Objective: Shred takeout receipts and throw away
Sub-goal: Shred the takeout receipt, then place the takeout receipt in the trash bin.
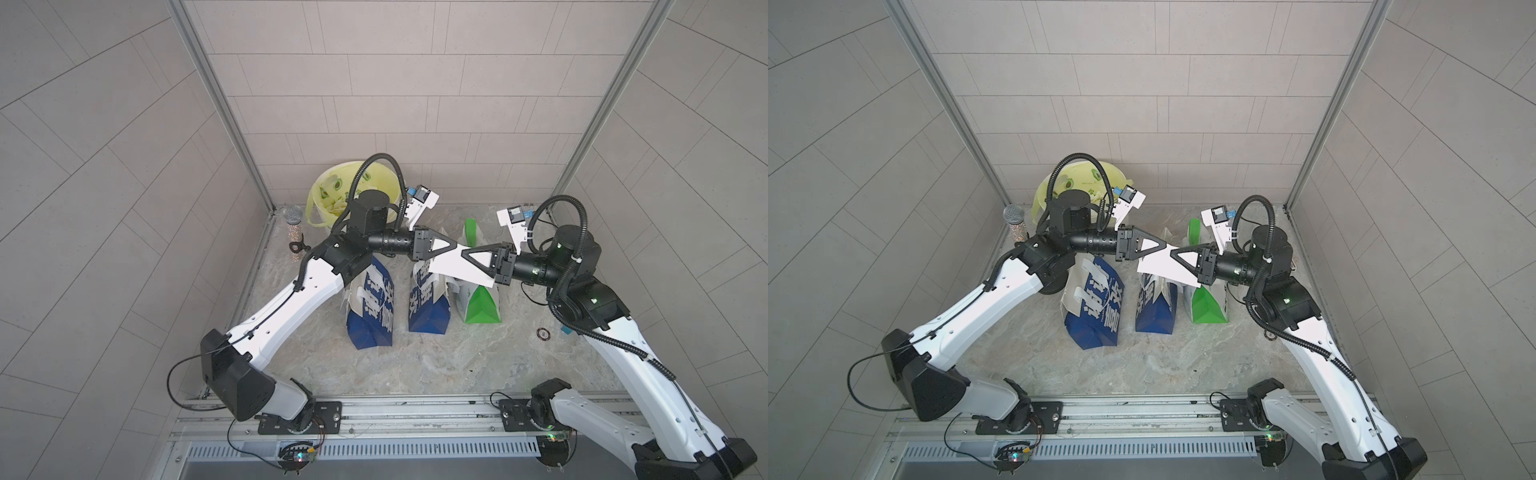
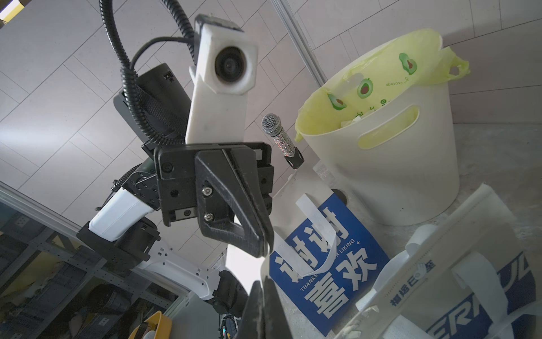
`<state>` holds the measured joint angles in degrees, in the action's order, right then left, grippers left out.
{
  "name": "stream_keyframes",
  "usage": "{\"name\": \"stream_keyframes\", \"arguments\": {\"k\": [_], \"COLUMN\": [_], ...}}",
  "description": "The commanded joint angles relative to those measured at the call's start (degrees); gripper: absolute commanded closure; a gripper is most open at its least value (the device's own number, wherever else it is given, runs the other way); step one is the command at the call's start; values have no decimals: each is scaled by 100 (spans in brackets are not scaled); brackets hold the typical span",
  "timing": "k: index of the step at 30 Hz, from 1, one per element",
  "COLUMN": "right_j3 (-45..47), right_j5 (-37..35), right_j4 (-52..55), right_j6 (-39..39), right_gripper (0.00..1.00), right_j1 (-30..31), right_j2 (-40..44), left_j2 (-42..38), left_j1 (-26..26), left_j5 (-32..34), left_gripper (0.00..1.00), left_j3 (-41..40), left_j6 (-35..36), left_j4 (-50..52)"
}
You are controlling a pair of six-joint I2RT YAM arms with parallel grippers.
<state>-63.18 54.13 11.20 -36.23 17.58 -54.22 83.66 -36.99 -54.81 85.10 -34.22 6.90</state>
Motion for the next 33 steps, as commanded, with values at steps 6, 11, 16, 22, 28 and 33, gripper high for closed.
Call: {"name": "stream_keyframes", "arguments": {"k": [6, 11, 16, 22, 28, 33], "right_j3": [-814, -776, -825, -919, -293, -48], "right_j5": [-1891, -2205, -2335, -2575, -3541, -3567], "right_j4": [1280, 580, 426, 382, -468, -574], "right_j6": [2658, 3351, 3581, 3513, 2894, 2517], "right_gripper": [100, 100, 100, 100, 100, 100], "right_j1": [458, 794, 1042, 1149, 1149, 1143], "right_j2": [256, 504, 538, 619, 951, 983], "left_j2": [142, 289, 353, 400, 868, 1652], "left_j1": [-9, -56, -67, 11, 482, 970], "left_j5": [1088, 1622, 1870, 2765, 4545, 5744], "left_gripper": [100, 100, 100, 100, 100, 100], "left_j3": [212, 467, 660, 1258, 2688, 3468], "left_j6": [-1032, -998, -925, -80, 1185, 1720], "left_j4": [29, 853, 1215, 2074, 2725, 2694]}}
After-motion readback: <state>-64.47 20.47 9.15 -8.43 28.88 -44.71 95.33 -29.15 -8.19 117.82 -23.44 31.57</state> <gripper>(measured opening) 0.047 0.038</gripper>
